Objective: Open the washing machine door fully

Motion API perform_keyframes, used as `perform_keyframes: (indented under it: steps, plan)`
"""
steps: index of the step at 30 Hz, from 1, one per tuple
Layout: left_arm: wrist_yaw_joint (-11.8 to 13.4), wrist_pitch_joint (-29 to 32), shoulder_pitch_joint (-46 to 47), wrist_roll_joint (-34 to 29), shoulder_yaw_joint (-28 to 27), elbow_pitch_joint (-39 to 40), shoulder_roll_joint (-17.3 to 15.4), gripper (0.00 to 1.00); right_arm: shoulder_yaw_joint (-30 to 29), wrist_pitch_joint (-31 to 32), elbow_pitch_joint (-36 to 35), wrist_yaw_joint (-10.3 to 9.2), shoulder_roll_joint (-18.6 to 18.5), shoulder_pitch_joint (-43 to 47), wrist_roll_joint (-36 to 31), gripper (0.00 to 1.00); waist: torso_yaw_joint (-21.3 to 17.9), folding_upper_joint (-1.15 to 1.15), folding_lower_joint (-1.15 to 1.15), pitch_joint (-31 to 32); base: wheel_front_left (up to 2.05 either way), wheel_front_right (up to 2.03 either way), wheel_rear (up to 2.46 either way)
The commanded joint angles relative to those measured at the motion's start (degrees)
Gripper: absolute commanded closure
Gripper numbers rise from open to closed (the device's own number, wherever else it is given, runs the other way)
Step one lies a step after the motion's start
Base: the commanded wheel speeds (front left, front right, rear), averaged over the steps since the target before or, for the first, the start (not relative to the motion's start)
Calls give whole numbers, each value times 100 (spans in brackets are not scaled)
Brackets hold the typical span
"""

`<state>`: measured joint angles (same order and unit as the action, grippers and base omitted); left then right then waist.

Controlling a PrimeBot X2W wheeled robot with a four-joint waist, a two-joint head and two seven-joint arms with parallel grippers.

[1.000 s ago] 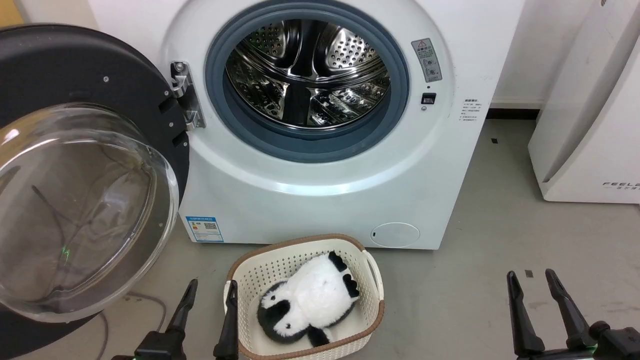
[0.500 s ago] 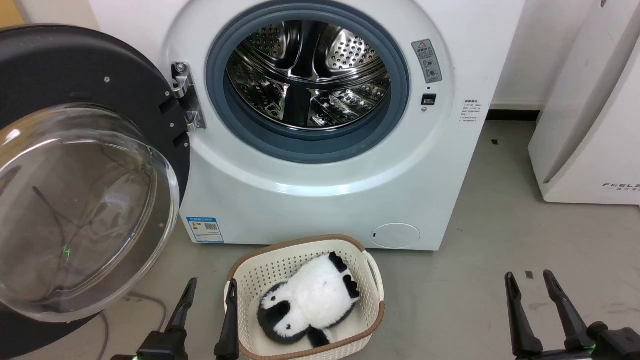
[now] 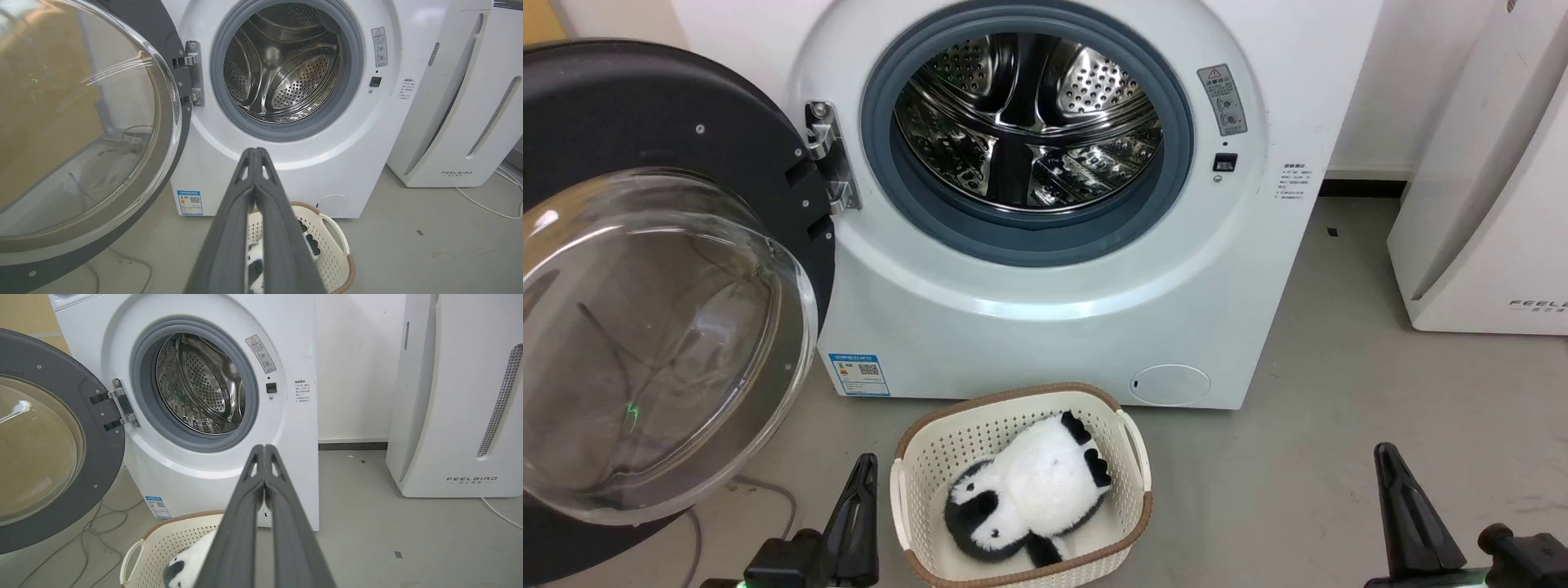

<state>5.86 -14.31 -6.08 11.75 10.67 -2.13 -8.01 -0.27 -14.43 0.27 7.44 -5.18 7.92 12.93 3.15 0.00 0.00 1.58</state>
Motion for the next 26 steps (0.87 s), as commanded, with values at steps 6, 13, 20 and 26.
perform_keyframes:
  steps: [6,13,20,26]
  plan:
    - [-51,102,51,-102,-75,18,44,100,2,101,-2,0,20,-68,-102,100,-20,0,0,-10,0,0,0]
    - [-79,172,81,-158,-127,28,69,100,4,171,-4,1,31,-106,-164,100,-36,0,0,-18,0,0,0]
    - [-121,277,125,-243,-205,43,106,100,6,277,-6,1,48,-163,-258,100,-59,0,0,-29,0,0,0]
    - [-159,370,164,-319,-275,57,139,100,7,372,-7,1,63,-214,-342,100,-80,0,0,-40,0,0,0]
